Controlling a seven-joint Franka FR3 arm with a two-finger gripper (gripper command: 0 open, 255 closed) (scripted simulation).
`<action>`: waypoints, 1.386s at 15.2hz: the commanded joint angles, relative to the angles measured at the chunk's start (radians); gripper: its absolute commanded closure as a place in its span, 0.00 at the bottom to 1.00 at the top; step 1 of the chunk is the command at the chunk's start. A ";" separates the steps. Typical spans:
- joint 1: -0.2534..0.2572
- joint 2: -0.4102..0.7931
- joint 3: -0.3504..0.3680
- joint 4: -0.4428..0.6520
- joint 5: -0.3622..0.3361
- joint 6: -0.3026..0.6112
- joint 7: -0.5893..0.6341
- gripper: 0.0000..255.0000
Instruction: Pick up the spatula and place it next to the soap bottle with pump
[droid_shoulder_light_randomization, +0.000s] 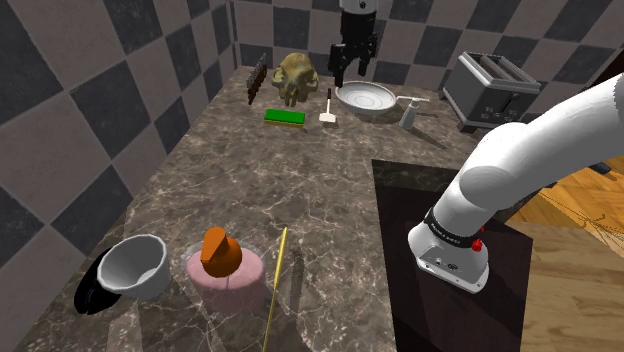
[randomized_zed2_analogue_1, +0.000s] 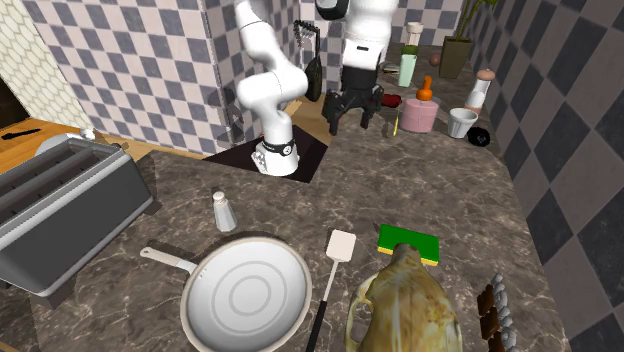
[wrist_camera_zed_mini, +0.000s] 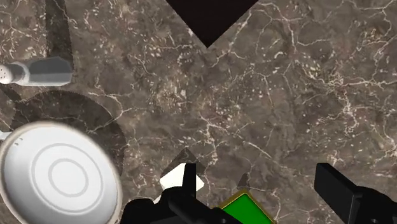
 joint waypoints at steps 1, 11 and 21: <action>-0.022 0.065 -0.002 0.013 0.000 0.060 0.056 0.00; -0.117 0.382 -0.041 0.117 0.000 0.299 0.304 0.00; -0.191 0.682 -0.113 0.279 0.038 0.470 0.505 0.00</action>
